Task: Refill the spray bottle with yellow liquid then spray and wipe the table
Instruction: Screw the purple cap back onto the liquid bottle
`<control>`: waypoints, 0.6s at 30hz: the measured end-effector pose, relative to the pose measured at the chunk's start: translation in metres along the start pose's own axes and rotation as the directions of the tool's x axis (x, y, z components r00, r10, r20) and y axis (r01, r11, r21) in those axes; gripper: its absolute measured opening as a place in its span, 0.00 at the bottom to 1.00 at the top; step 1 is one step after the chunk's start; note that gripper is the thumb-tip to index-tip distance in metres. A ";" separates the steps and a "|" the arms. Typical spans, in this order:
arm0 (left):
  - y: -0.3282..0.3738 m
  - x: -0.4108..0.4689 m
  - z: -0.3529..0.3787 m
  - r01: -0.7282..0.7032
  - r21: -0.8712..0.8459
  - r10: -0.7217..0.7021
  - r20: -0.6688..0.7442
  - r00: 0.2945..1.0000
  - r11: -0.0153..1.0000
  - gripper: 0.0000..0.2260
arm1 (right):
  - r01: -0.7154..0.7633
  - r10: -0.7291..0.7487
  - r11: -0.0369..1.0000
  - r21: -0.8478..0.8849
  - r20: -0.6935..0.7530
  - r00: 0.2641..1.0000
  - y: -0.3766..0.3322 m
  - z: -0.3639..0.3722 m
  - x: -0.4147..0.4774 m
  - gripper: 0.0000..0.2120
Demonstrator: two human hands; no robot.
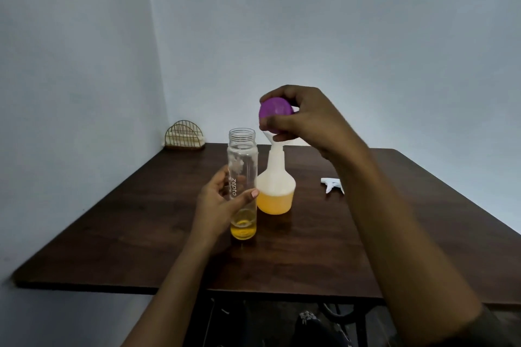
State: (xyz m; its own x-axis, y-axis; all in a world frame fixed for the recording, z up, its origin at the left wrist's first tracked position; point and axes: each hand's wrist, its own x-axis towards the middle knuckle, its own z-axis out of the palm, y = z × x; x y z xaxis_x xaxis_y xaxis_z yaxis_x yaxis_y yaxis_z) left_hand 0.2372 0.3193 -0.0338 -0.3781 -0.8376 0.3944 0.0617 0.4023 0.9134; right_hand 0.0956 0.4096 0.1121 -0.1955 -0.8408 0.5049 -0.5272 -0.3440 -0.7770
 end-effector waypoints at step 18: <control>-0.007 0.005 -0.022 0.046 0.026 -0.045 -0.012 0.999 0.999 0.29 | -0.179 0.146 0.964 0.195 0.174 0.974 0.026 0.060 0.052 0.07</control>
State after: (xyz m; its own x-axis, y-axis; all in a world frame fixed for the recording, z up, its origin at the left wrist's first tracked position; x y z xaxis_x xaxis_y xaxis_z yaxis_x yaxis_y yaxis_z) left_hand 0.2554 0.3044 -0.0363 -0.3698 -0.8592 0.3537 0.0206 0.3730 0.9276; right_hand 0.1212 0.3320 0.0959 -0.1238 -0.9417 0.3130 -0.3121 -0.2625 -0.9131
